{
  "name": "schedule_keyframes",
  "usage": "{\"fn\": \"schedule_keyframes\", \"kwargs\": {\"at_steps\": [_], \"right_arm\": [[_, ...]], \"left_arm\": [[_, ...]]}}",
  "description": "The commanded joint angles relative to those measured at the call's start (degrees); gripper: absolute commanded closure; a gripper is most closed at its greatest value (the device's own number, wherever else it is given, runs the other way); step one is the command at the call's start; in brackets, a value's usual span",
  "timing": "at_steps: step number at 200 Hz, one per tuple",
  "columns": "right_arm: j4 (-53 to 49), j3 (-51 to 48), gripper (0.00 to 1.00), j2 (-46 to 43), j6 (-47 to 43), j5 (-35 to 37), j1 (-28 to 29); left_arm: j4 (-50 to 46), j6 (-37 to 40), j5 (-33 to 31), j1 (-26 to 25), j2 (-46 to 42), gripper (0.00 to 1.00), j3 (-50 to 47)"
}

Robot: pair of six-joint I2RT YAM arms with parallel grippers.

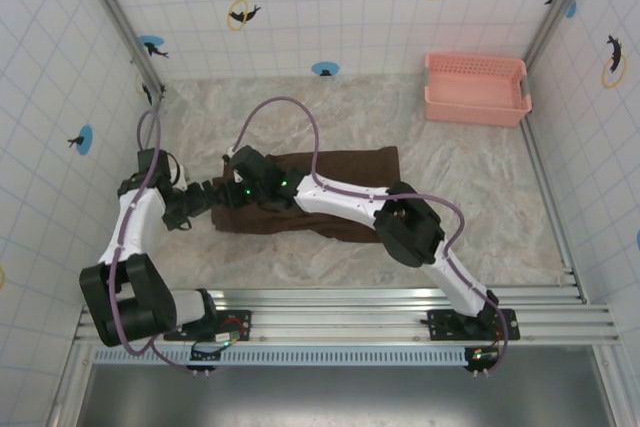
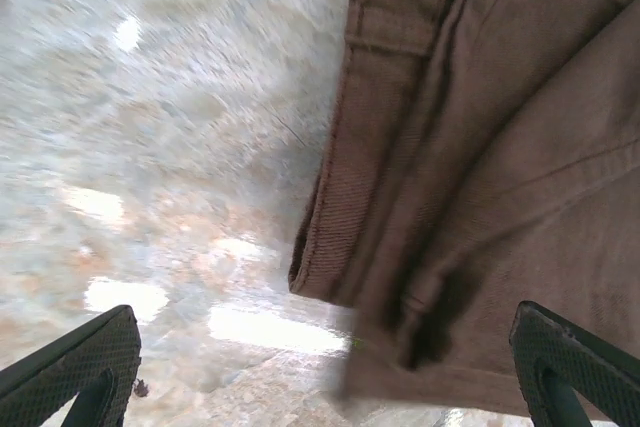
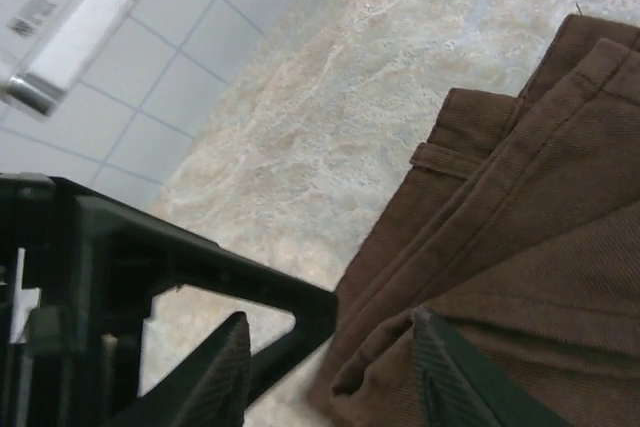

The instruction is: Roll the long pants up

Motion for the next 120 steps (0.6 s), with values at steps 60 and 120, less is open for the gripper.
{"fn": "schedule_keyframes", "kwargs": {"at_steps": [60,120], "right_arm": [[-13.0,-9.3,0.59,-21.6,-8.0,3.9,-11.0],[0.7,-17.0,0.66,-12.6,-2.8,2.4,-12.2]], "left_arm": [[-3.8,-0.7,-2.4,0.0,-7.9,0.03,8.2],[-1.6,-3.9,5.6,0.0,-6.4,0.03,7.6]]}}
